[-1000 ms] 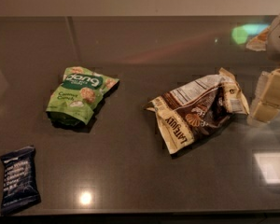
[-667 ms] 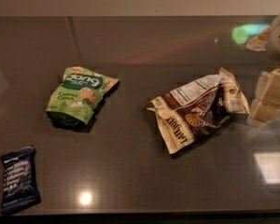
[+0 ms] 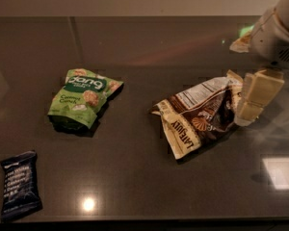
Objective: Move brown chip bag near green rice chip bag
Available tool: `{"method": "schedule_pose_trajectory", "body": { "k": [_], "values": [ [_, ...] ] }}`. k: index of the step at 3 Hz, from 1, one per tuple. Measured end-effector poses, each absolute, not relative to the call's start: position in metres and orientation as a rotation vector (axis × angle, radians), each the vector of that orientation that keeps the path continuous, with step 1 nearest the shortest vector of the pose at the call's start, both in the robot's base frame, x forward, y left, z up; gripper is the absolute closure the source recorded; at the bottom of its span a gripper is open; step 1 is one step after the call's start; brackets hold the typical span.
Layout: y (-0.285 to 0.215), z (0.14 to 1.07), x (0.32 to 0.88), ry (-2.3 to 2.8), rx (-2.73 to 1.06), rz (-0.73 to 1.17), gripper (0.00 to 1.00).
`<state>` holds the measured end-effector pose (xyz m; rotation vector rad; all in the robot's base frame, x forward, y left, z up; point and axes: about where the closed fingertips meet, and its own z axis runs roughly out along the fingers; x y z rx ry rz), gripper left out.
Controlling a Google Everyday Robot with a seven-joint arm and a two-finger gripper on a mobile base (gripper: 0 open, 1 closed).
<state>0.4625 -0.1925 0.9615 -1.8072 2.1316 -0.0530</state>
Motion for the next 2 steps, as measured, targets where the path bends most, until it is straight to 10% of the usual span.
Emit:
{"method": "schedule_pose_trajectory", "body": {
  "k": [2],
  "values": [
    [-0.155,0.929,0.499,1.973,-1.972,-0.001,0.0]
  ]
}}
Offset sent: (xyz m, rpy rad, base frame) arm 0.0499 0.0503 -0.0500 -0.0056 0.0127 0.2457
